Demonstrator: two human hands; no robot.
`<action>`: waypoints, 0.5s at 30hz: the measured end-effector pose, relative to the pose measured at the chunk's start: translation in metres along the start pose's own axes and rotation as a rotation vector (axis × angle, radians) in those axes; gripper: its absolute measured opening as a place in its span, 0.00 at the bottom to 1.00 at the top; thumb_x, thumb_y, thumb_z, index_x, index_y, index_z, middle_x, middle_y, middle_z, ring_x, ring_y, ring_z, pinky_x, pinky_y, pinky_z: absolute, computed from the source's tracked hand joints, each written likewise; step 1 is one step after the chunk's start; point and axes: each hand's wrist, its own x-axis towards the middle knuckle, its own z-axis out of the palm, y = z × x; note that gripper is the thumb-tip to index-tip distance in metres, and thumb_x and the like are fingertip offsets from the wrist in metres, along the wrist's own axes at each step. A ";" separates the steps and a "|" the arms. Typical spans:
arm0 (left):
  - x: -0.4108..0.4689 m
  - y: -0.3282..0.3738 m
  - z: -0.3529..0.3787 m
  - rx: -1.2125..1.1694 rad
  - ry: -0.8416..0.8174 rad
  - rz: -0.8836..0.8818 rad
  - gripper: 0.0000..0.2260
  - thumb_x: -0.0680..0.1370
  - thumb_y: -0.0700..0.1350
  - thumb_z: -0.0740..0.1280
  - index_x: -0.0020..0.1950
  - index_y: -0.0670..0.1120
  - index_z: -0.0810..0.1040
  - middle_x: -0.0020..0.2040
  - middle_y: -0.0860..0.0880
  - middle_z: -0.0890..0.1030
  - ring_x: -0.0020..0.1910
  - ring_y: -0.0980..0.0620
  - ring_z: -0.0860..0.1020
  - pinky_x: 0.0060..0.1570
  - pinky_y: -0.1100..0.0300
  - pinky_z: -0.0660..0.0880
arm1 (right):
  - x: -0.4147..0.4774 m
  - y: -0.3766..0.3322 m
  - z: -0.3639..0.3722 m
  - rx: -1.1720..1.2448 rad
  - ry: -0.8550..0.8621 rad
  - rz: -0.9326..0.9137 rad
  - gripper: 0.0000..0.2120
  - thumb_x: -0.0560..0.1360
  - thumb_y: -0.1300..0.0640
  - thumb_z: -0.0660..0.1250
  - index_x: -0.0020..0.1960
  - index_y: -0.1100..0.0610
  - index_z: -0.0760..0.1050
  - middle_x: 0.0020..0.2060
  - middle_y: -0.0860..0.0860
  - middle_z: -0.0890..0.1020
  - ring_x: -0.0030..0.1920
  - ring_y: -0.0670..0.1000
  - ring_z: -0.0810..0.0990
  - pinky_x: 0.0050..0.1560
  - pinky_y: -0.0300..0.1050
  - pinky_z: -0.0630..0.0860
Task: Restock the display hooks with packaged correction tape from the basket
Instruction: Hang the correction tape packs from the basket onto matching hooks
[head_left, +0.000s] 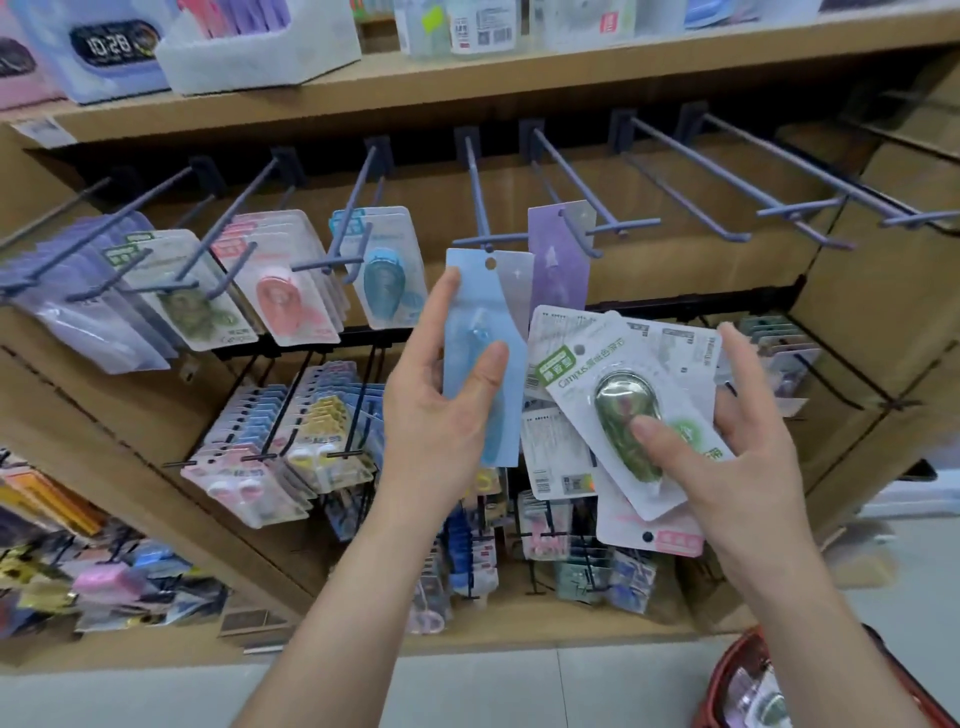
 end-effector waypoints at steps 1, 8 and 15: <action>-0.001 -0.002 0.000 0.010 0.019 -0.002 0.24 0.79 0.42 0.68 0.67 0.67 0.68 0.69 0.49 0.76 0.65 0.50 0.78 0.61 0.50 0.78 | 0.000 0.000 0.001 0.009 -0.004 0.006 0.46 0.66 0.55 0.75 0.77 0.41 0.57 0.53 0.39 0.85 0.55 0.42 0.83 0.49 0.43 0.82; 0.000 -0.009 0.000 0.174 0.086 -0.027 0.19 0.80 0.51 0.68 0.69 0.65 0.71 0.67 0.62 0.75 0.68 0.56 0.74 0.67 0.48 0.72 | 0.003 0.003 0.004 0.045 -0.003 0.028 0.46 0.66 0.58 0.75 0.78 0.41 0.57 0.55 0.42 0.85 0.56 0.43 0.83 0.50 0.40 0.82; 0.056 -0.015 0.010 0.383 -0.020 -0.142 0.26 0.83 0.42 0.61 0.79 0.58 0.58 0.65 0.62 0.64 0.61 0.66 0.67 0.57 0.70 0.66 | 0.008 0.005 0.007 0.083 0.051 0.055 0.44 0.66 0.55 0.75 0.76 0.39 0.59 0.56 0.44 0.84 0.55 0.44 0.83 0.48 0.40 0.82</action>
